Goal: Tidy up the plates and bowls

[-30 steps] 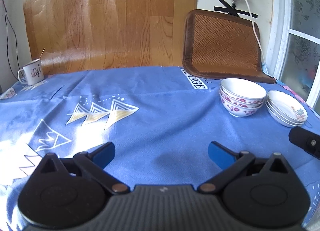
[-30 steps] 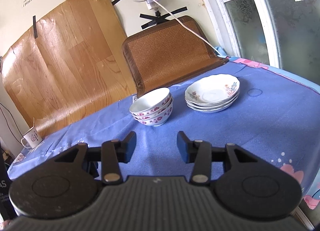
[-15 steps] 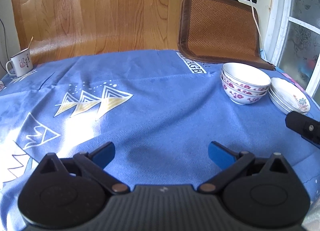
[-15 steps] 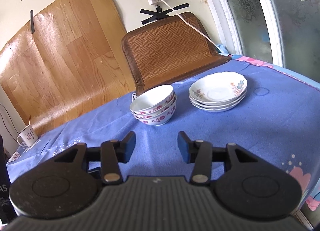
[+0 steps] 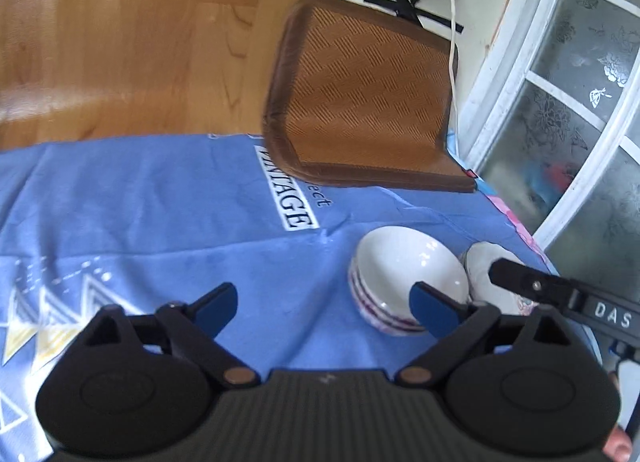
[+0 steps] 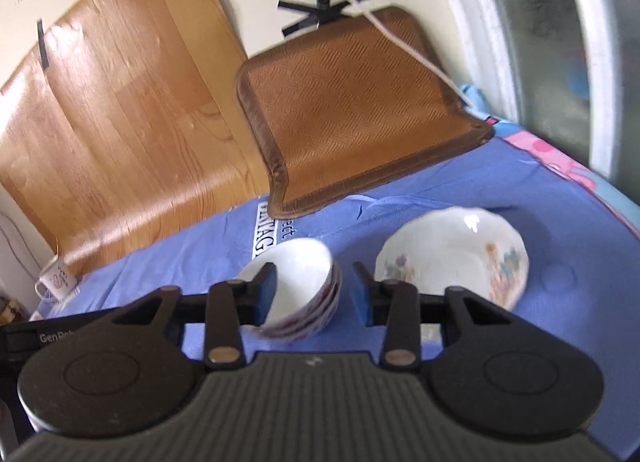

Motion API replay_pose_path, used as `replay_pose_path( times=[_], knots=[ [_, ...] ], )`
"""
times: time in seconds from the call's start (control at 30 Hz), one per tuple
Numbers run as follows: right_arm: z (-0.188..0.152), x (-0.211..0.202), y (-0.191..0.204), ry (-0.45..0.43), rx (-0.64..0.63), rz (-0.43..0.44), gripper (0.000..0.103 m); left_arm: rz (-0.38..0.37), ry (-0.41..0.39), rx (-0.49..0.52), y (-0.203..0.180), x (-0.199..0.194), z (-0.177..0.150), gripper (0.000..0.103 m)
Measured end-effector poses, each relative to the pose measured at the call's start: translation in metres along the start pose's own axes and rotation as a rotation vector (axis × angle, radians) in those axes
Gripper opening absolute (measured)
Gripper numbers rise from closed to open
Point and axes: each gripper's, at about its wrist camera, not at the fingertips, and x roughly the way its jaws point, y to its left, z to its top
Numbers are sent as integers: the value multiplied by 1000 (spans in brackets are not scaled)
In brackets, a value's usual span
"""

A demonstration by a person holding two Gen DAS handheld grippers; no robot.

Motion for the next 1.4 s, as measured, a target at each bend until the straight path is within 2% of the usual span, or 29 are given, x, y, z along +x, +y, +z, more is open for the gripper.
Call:
replay_pose_path(
  times=[0.07, 0.23, 0.57, 0.67, 0.73, 0.77, 0.8, 0.97, 1.1, 1.2, 1.3, 1.37, 1.4],
  knots=[
    [11, 13, -4, 45, -14, 11, 38, -11, 31, -22, -1, 15, 7, 91],
    [22, 48, -11, 166, -19, 43, 33, -49, 104, -95, 4, 44, 12, 76],
    [29, 84, -13, 284, -60, 65, 32, -96, 161, -139, -1, 67, -2, 75],
    [27, 94, -14, 335, -37, 98, 26, -90, 143, -150, 0, 69, -6, 60],
    [27, 93, -14, 338, -18, 107, 25, -120, 148, -180, 6, 67, -4, 33],
    [27, 92, -14, 340, -8, 110, 24, -151, 155, -199, 9, 67, -3, 27],
    [27, 89, -13, 340, 0, 103, 24, -141, 151, -208, 11, 65, -3, 23],
    [20, 84, -9, 382, 100, 149, 23, -51, 98, -162, 11, 44, -3, 22],
    [5, 89, 13, 426, 126, 215, 23, 40, 31, -142, 24, 19, -4, 22],
    [-5, 93, 30, 460, 127, 240, 23, 61, 38, -186, 44, 10, -4, 23],
    [-11, 94, 37, 469, 117, 245, 23, 55, 54, -188, 53, 11, -7, 23],
    [-9, 93, 41, 462, 111, 253, 25, 45, 65, -195, 56, 14, -9, 32],
    [-8, 94, 43, 461, 105, 254, 27, 26, 77, -200, 58, 17, -10, 41]
  ],
)
